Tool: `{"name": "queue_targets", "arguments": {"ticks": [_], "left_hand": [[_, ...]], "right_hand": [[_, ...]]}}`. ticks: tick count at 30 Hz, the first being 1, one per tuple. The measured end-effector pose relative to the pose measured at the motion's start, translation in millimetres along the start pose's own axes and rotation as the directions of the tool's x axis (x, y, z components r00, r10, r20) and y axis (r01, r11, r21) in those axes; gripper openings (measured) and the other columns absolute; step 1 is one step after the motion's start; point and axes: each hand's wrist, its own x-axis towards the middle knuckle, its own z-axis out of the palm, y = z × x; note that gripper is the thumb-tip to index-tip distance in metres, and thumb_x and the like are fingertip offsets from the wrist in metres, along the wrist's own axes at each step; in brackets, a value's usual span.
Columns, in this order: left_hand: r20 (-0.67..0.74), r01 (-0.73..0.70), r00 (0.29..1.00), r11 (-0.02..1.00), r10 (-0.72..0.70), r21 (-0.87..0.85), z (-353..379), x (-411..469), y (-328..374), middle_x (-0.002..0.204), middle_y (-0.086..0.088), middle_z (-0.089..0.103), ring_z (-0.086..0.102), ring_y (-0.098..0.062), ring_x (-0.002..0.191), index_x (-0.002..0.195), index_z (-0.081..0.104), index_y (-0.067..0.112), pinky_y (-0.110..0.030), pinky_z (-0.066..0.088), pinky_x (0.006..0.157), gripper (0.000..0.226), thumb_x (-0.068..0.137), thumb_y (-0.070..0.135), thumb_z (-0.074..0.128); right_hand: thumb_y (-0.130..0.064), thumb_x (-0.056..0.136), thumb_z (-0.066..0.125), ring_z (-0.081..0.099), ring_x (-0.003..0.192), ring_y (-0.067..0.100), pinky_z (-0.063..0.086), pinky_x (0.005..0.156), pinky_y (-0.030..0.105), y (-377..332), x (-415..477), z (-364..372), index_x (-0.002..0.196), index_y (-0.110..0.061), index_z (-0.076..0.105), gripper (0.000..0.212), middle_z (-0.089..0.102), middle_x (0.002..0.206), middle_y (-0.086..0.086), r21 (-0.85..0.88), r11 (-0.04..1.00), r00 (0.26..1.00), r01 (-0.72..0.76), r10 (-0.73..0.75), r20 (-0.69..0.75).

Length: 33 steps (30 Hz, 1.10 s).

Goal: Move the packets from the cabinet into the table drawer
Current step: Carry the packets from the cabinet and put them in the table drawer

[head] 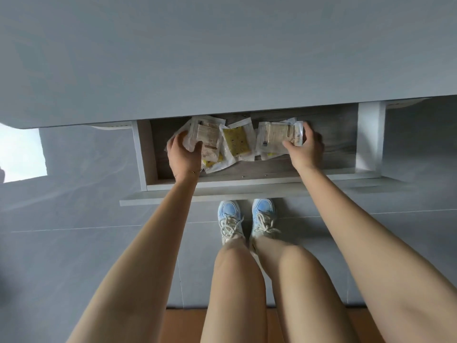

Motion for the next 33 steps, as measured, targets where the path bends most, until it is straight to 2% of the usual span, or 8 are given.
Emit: {"name": "queue_targets", "arguments": {"ticks": [4,7,10,13,18,23,27,33], "left_hand": [[0.065,-0.134,0.988,0.990,0.137,-0.048,-45.9,-51.9,34.0,0.136,-0.004,0.053,0.044,-0.019,0.129,0.132,0.053,0.015,-0.033,0.034,0.110,0.045,0.090,0.030,0.060],[0.140,-0.275,0.956,0.953,0.258,0.128,-89.6,-98.1,61.9,0.144,-0.001,0.046,0.036,-0.019,0.137,0.137,0.047,0.024,-0.047,0.021,0.116,0.051,0.091,0.045,0.054],[0.223,-0.385,0.918,0.875,0.329,0.293,-134.9,-143.6,94.2,0.150,0.001,0.038,0.024,-0.021,0.143,0.138,0.044,0.028,-0.048,0.007,0.119,0.057,0.090,0.058,0.041],[0.247,-0.439,0.897,0.809,0.367,0.391,-173.3,-181.4,118.4,0.155,0.002,0.028,0.011,-0.023,0.147,0.143,0.035,0.031,-0.049,-0.002,0.119,0.058,0.092,0.059,0.038],[0.243,-0.458,0.889,0.737,0.389,0.497,-214.6,-217.5,141.7,0.160,0.000,0.013,-0.001,-0.026,0.148,0.148,0.022,0.036,-0.049,-0.012,0.114,0.065,0.091,0.062,0.035],[0.227,-0.457,0.888,0.699,0.401,0.551,-244.5,-245.0,140.8,0.160,-0.002,0.009,-0.003,-0.028,0.148,0.150,0.017,0.036,-0.052,-0.014,0.112,0.071,0.088,0.066,0.035],[0.192,-0.395,0.917,0.725,0.350,0.564,-266.7,-263.2,122.5,0.160,-0.003,0.009,-0.001,-0.029,0.148,0.150,0.015,0.036,-0.056,-0.010,0.113,0.073,0.088,0.067,0.035],[0.080,-0.226,0.973,0.824,0.216,0.520,-317.9,-280.9,79.9,0.161,-0.002,0.006,-0.006,-0.029,0.147,0.150,0.011,0.036,-0.057,-0.011,0.115,0.072,0.088,0.067,0.032]], "right_hand": [[-0.046,0.091,0.056,0.035,0.135,0.032,0.036,0.107,0.049,-37.4,-67.1,-50.5,0.148,-0.022,0.034,0.066,0.041,0.147,0.009,-0.159,0.958,0.971,0.237,-0.230,0.059],[-0.057,0.091,0.048,0.025,0.141,0.033,0.029,0.111,0.052,-72.8,-120.5,-94.8,0.150,-0.028,0.026,0.070,0.033,0.152,0.005,-0.329,0.873,0.931,0.360,-0.313,0.188],[-0.066,0.089,0.041,0.014,0.145,0.033,0.020,0.114,0.053,-103.4,-168.9,-139.5,0.151,-0.033,0.019,0.074,0.023,0.157,0.004,-0.461,0.774,0.898,0.434,-0.332,0.289],[-0.069,0.089,0.037,0.007,0.147,0.032,0.013,0.116,0.053,-126.0,-206.1,-177.8,0.152,-0.034,0.013,0.076,0.015,0.160,0.003,-0.529,0.708,0.881,0.469,-0.331,0.338],[-0.067,0.089,0.037,0.000,0.148,0.032,0.006,0.117,0.054,-150.1,-248.8,-220.2,0.152,-0.035,0.010,0.076,0.006,0.162,0.002,-0.556,0.651,0.856,0.517,-0.381,0.349],[-0.065,0.090,0.038,-0.006,0.148,0.033,0.000,0.118,0.054,-163.7,-284.9,-232.5,0.153,-0.033,0.008,0.077,0.000,0.162,0.005,-0.596,0.564,0.820,0.572,-0.401,0.408],[-0.064,0.091,0.039,-0.008,0.148,0.033,-0.001,0.117,0.055,-172.1,-314.5,-228.0,0.153,-0.032,0.007,0.077,-0.001,0.163,0.006,-0.616,0.470,0.775,0.632,-0.416,0.477],[-0.063,0.092,0.037,-0.006,0.148,0.035,0.002,0.117,0.056,-213.0,-365.9,-203.1,0.154,-0.030,0.006,0.077,0.002,0.162,0.008,-0.605,0.251,0.636,0.756,-0.503,0.586]]}}
